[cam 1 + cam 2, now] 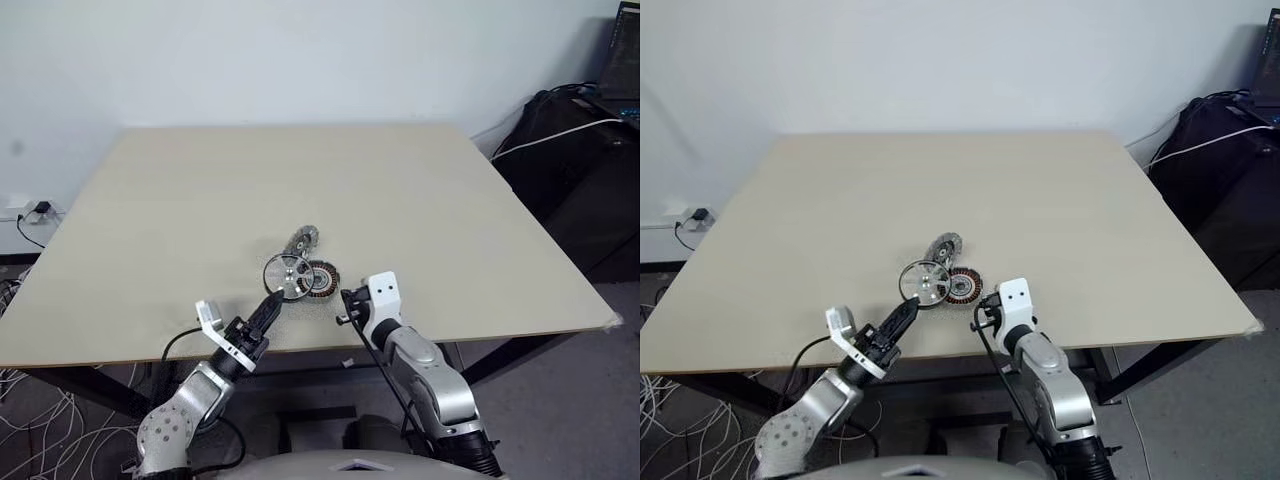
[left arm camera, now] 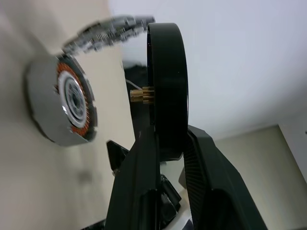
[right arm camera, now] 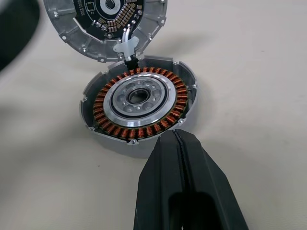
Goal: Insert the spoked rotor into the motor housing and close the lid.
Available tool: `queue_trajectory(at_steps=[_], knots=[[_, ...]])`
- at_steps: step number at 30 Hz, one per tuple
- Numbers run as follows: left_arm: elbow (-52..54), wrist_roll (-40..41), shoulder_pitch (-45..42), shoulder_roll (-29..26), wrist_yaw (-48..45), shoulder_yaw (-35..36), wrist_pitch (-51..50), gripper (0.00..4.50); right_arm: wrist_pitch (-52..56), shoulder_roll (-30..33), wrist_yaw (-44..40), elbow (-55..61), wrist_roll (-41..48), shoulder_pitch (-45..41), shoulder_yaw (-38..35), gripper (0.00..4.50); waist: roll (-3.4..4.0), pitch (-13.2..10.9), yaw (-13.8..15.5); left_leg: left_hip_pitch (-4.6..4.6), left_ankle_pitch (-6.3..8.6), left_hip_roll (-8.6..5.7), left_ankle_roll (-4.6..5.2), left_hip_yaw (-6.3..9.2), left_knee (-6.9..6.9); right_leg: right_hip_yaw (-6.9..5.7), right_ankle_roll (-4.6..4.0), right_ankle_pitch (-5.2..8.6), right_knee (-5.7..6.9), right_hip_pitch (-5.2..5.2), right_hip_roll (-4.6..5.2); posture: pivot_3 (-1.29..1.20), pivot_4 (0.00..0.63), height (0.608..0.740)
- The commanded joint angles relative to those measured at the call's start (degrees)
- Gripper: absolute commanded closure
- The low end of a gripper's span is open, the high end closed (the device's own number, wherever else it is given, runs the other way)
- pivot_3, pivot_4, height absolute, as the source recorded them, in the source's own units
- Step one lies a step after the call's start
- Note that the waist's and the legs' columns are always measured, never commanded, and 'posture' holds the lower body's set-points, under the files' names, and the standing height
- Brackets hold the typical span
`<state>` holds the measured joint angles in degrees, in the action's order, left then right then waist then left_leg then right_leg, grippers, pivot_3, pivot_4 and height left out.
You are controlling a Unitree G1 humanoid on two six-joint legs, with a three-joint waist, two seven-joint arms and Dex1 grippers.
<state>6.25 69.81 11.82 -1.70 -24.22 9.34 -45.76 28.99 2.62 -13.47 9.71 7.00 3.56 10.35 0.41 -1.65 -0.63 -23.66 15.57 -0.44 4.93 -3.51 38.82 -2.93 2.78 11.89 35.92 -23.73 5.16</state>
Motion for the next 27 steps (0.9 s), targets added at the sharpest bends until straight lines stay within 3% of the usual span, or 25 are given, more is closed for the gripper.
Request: queue_trajectory(at_steps=[1,10,27], knots=[[-2.4,-1.6,-2.8,-0.5,1.0,-1.0,-1.6,4.11,-0.3,0.0,-0.1,2.3,0.5,0.0,0.1,4.50,0.00,0.0,0.0,0.00,0.00,-0.01,0.00,0.00,0.00,0.00,0.00,0.00,0.00,0.00,0.00,0.00,0.000,0.740],[-11.9,-4.2,-9.3,1.0,-0.6,0.7,-1.3,4.11,0.5,0.8,-1.8,4.0,0.8,1.5,2.4,4.50,-0.01,0.0,0.0,0.04,-0.01,-0.02,-0.01,-0.01,0.06,0.01,0.01,0.00,0.04,0.05,-0.02,0.00,0.000,0.740],[-18.1,-8.1,-15.4,4.9,-3.5,2.0,-1.4,4.11,0.8,0.9,-1.8,4.5,1.0,1.6,2.5,4.50,-0.05,0.0,0.0,0.01,-0.01,-0.02,-0.01,0.00,0.14,0.03,0.01,-0.02,0.05,0.05,0.02,0.00,0.000,0.740]])
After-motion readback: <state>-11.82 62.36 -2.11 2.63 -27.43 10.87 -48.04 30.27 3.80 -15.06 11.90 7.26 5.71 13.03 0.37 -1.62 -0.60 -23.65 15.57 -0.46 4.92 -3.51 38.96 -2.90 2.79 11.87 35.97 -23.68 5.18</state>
